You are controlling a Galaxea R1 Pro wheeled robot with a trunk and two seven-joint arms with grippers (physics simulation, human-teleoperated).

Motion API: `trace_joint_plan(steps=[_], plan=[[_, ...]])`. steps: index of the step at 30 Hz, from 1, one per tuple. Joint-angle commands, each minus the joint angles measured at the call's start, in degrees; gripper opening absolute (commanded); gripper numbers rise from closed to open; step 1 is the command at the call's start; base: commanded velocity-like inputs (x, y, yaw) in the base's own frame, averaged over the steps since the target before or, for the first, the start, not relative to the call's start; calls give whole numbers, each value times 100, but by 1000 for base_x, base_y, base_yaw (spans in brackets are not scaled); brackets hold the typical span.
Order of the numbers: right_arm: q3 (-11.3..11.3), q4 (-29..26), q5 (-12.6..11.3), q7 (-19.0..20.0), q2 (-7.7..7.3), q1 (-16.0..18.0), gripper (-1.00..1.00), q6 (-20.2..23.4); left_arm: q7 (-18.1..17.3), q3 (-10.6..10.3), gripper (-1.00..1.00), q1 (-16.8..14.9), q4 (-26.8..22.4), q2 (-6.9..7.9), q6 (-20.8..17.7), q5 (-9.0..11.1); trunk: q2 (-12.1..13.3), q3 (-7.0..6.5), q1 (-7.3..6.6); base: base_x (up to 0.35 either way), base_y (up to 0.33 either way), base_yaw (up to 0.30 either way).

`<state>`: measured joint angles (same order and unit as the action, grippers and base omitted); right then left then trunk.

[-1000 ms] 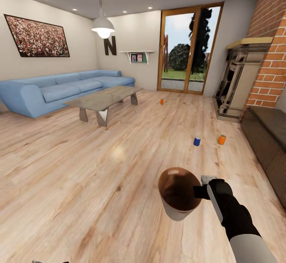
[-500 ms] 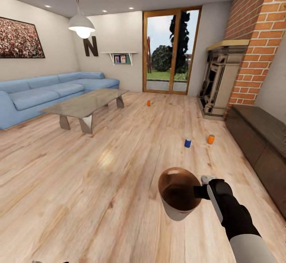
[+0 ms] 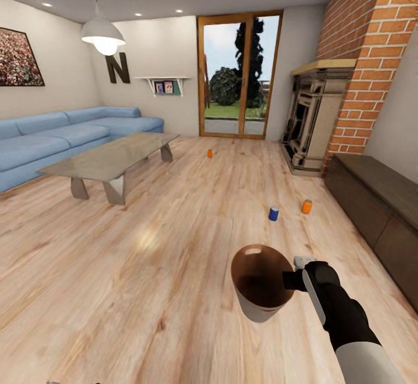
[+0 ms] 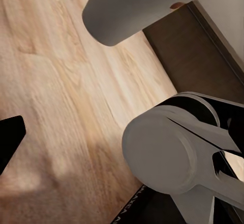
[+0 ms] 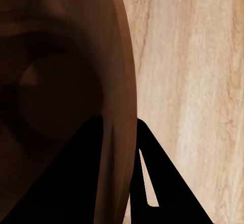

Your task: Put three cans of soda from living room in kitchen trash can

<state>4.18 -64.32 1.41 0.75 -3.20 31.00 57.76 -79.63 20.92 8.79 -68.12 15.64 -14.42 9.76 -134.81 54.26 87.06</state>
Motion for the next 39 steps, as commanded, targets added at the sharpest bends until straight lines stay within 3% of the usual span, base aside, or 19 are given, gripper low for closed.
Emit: trace_joint_plan(steps=[1, 21, 39], plan=[[2, -2, -79, 21, 0, 2, -100, -1, 2, 0, 100, 0, 0, 0, 0, 0, 0, -5, 0, 287, 204, -171], [4, -2, -79, 21, 0, -6, -100, -1, 2, 0, 100, 0, 1, 0, 15, 0, 0, -106, 0, 265, 181, -218], [4, -2, -79, 21, -2, -6, -100, -1, 0, 7, 100, 0, 1, 0, 26, 0, 0, -201, 0, 28, 10, -224]])
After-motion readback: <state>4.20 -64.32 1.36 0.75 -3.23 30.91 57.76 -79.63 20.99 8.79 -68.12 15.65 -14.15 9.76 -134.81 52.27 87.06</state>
